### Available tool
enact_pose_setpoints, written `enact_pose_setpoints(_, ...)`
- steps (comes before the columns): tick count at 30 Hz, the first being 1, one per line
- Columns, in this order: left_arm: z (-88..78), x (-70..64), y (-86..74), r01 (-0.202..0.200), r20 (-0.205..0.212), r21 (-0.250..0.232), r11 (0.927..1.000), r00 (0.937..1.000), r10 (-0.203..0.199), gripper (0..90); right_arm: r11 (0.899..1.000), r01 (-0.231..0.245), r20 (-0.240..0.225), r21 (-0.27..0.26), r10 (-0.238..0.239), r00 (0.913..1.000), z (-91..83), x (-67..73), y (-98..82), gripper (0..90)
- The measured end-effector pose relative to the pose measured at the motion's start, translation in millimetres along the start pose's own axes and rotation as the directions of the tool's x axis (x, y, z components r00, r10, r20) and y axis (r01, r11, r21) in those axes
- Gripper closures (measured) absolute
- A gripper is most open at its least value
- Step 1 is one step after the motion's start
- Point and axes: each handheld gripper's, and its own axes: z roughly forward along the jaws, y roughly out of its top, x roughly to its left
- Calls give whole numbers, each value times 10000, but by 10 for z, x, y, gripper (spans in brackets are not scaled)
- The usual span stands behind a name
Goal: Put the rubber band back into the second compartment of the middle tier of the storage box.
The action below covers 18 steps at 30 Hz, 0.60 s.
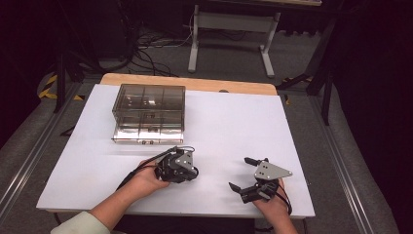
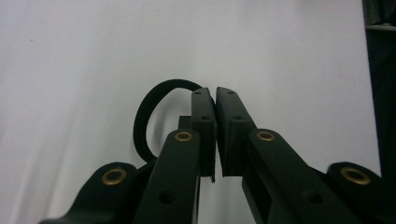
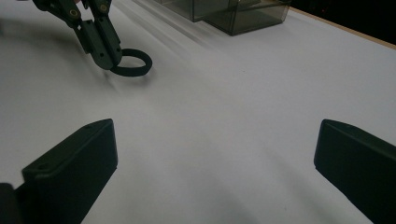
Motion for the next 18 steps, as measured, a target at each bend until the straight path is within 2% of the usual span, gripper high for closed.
enact_pose_setpoints(6, -125, 1, 5, 140, -85, -485, 9987, 9999, -145, 865, 10000, 1, 7, -2, -1, 10000, 0, 0, 0, 3)
enact_pose_setpoints(11, -232, 19, 5, 105, -189, -869, 9962, 9997, -122, 865, 10000, 1, 15, -11, 0, 10000, -1, -1, 0, 3)
enact_pose_setpoints(18, -317, 48, -17, 337, -300, -1159, 9927, 9989, -374, 865, 10000, -15, 16, -6, 15, 10000, -1, -1, 0, 3)
